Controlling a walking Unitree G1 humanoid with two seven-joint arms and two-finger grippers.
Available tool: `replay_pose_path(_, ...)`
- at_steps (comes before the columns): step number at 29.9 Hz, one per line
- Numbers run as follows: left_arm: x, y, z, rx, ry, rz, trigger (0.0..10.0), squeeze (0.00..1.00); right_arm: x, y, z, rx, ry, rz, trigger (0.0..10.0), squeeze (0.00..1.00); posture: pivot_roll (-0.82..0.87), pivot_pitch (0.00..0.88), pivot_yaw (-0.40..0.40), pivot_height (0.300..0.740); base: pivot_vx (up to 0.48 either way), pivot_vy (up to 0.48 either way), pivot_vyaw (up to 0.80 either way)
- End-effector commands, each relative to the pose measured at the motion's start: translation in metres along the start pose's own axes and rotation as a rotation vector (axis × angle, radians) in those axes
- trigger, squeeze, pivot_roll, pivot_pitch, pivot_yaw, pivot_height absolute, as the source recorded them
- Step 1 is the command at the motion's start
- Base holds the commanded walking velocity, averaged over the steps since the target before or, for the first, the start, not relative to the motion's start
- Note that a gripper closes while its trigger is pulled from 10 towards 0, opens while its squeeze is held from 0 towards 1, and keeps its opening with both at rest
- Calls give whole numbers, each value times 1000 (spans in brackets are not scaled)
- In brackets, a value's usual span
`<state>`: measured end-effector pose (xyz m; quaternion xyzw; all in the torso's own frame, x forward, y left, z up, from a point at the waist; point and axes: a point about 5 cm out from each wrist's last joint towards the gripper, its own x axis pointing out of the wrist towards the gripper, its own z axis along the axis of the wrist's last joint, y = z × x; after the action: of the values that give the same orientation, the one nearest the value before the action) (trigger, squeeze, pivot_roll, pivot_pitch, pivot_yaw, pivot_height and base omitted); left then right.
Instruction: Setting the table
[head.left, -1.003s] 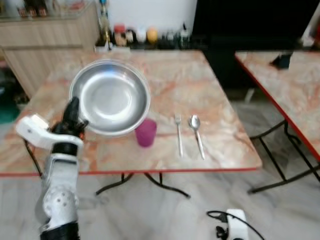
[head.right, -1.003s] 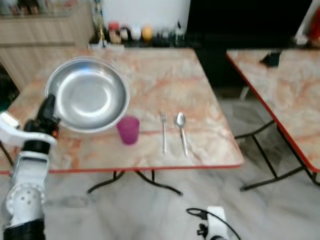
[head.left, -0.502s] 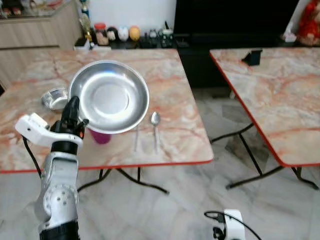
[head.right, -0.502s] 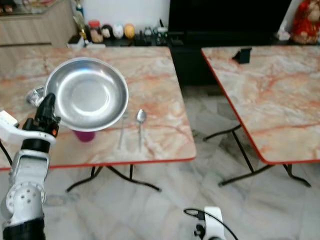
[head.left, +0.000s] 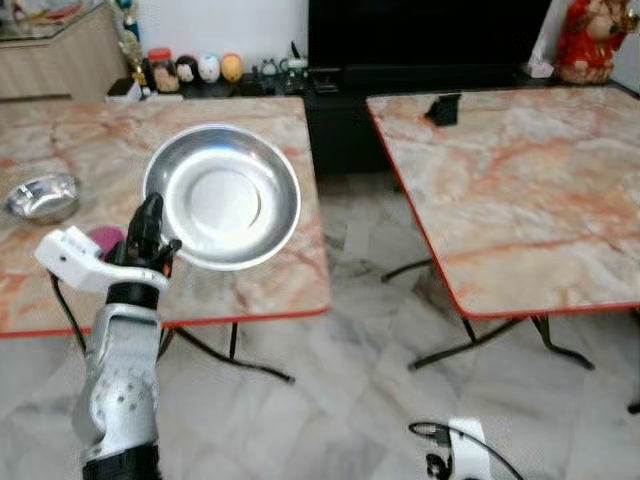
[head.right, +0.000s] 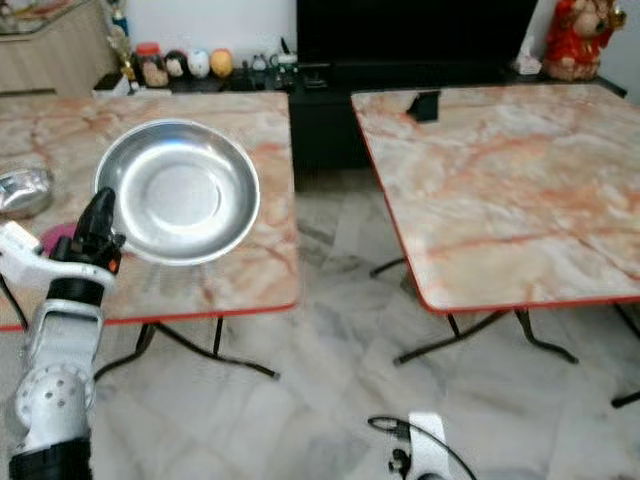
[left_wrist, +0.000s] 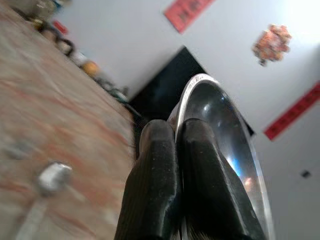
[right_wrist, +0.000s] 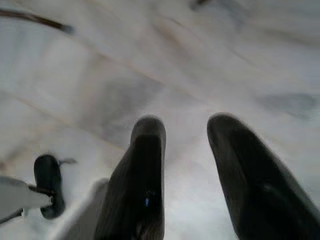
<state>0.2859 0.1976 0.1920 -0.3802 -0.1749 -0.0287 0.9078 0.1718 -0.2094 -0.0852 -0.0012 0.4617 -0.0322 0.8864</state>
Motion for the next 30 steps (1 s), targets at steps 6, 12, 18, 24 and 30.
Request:
replay_pose_path(6, 2, -1, 8, 30, -28, -9, 10000, 0, 1, 5, 5, 1, -16, 8, 10000, 0, 9, 0, -8, 740, 0, -379, 0)
replay_pose_path(12, 1, -2, 6, 32, -21, -7, 10000, 0, 2, 5, 6, -25, -21, 8, 10000, 0, 7, 0, -6, 740, 0, -381, 133)
replay_pose_path(18, 1, -2, 5, 34, -18, -9, 10000, 0, 1, 5, 5, 1, -20, 6, 10000, 0, 4, 0, -5, 740, 40, -381, 267)
replay_pose_path(24, 1, -3, 4, 36, -14, -12, 10000, 0, 1, 5, 5, 7, -18, 4, 10000, 0, 5, 0, -7, 740, 80, -381, 0)
replay_pose_path(30, 1, -3, 3, 35, -9, -11, 10000, 0, 1, 5, 5, 10, -16, 1, 10000, 0, 2, 0, -8, 740, 160, -381, 0)
